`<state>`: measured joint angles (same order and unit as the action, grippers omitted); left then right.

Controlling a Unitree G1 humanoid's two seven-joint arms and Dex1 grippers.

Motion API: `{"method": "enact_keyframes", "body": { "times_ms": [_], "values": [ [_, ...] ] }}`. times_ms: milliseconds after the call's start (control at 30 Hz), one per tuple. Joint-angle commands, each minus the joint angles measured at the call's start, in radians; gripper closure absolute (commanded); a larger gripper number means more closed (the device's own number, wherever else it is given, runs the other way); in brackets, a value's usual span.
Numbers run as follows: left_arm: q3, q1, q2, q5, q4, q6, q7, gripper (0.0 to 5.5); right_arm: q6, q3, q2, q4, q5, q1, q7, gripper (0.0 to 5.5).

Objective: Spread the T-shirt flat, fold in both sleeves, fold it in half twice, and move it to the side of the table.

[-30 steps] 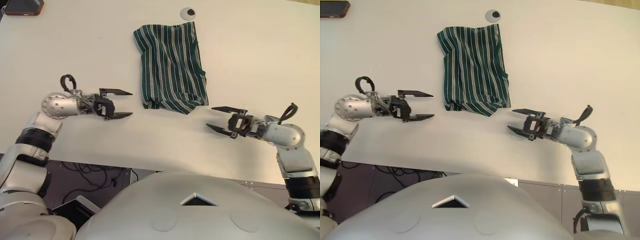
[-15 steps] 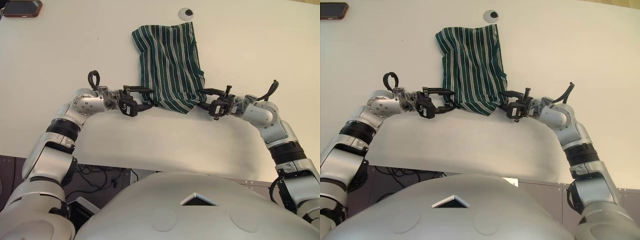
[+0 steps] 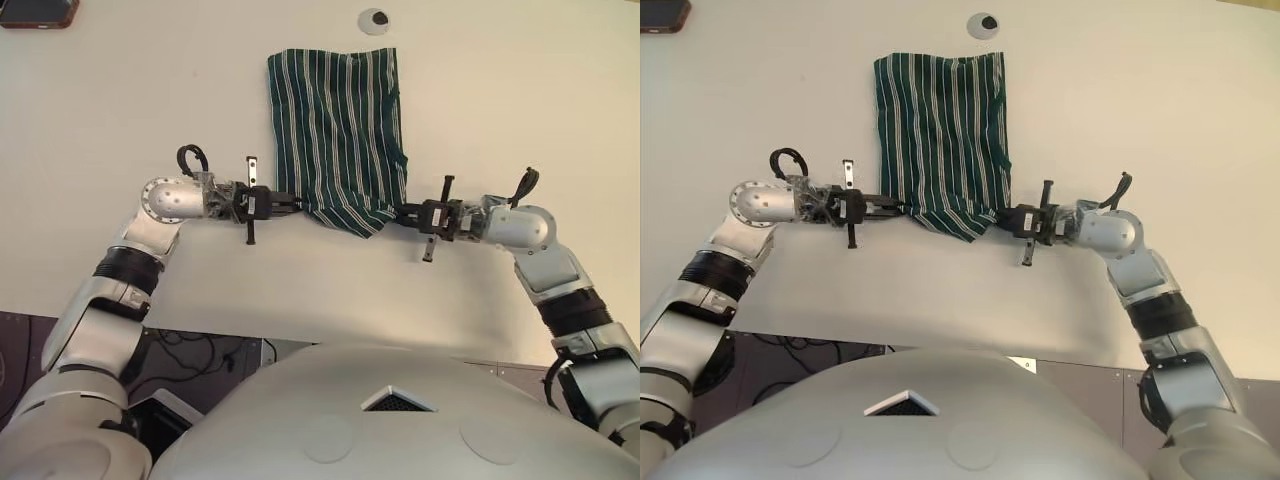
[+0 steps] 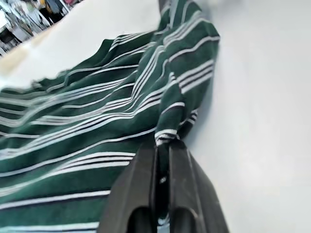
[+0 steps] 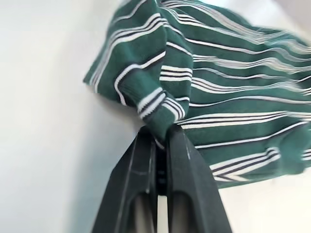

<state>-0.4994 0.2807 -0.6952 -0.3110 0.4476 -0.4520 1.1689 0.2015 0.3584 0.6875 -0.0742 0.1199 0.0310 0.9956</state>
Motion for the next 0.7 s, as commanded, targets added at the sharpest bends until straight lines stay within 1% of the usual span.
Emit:
{"method": "enact_keyframes", "body": {
  "times_ms": [33, 67, 100, 200, 333, 433, 500, 700],
  "values": [
    [0.003, -0.096, -0.484, -0.594, -0.566, 0.832, 0.420, 5.49, -0.608, -0.097, 0.387, 0.439, 0.573, -0.163, 0.340, 5.50],
    [0.007, -0.095, -0.525, -0.645, -0.603, 0.876, 0.441, 5.49, -0.649, -0.131, 0.407, 0.464, 0.641, -0.168, 0.350, 5.50],
    [0.017, -0.092, -0.540, -0.676, -0.624, 0.910, 0.445, 5.49, -0.686, -0.166, 0.419, 0.484, 0.705, -0.168, 0.353, 5.50],
    [0.069, -0.087, -0.518, -0.714, -0.646, 1.007, 0.443, 5.49, -0.779, -0.236, 0.419, 0.521, 0.828, -0.150, 0.324, 5.50],
    [0.141, -0.097, -0.464, -0.695, -0.642, 1.084, 0.406, 5.49, -0.869, -0.266, 0.398, 0.550, 0.866, -0.144, 0.271, 5.50],
    [0.186, -0.074, -0.381, -0.652, -0.572, 1.119, 0.317, 5.49, -0.882, -0.274, 0.314, 0.523, 0.836, -0.096, 0.174, 5.50],
    [0.212, -0.040, -0.301, -0.610, -0.476, 1.130, 0.245, 5.49, -0.872, -0.255, 0.241, 0.465, 0.774, -0.048, 0.090, 5.50],
    [0.211, -0.005, -0.185, -0.428, -0.276, 1.116, 0.182, 5.49, -0.810, -0.187, 0.106, 0.332, 0.571, 0.014, -0.008, 5.50]
  ]
}}
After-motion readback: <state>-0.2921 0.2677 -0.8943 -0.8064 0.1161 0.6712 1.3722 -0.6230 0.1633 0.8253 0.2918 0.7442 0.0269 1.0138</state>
